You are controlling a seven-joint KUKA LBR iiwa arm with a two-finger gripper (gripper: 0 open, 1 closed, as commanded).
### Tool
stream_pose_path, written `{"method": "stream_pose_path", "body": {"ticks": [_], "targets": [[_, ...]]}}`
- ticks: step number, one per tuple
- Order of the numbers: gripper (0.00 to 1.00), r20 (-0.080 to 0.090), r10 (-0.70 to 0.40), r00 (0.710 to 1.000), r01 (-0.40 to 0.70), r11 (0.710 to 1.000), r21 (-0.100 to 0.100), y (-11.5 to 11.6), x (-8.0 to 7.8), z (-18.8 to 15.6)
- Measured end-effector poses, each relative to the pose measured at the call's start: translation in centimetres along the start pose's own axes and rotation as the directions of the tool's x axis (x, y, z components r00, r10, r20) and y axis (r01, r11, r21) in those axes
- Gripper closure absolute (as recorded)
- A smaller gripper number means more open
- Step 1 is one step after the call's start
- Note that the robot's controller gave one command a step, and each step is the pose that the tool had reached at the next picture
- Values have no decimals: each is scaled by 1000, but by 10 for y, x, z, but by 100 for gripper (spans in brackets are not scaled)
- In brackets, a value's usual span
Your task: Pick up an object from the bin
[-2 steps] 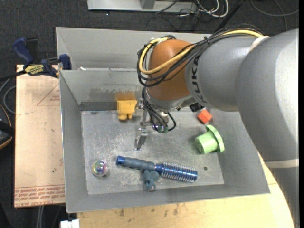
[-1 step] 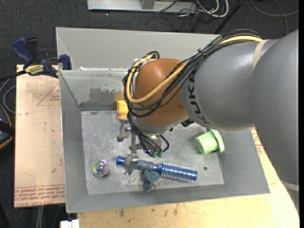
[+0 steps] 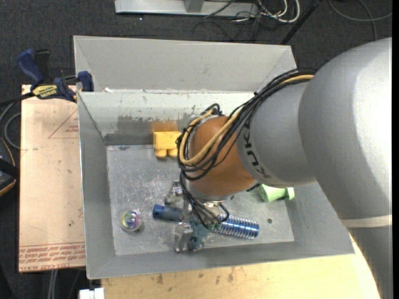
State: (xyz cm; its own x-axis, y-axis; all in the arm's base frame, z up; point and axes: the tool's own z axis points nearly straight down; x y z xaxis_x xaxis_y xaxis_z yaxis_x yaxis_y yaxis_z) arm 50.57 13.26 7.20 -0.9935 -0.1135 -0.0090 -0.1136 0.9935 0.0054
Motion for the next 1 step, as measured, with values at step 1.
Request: {"method": "stream_pose_path", "body": {"ticks": [1], "targets": [[0, 7, 9, 1000, -9, 1000, 1, 1, 10, -6]]}}
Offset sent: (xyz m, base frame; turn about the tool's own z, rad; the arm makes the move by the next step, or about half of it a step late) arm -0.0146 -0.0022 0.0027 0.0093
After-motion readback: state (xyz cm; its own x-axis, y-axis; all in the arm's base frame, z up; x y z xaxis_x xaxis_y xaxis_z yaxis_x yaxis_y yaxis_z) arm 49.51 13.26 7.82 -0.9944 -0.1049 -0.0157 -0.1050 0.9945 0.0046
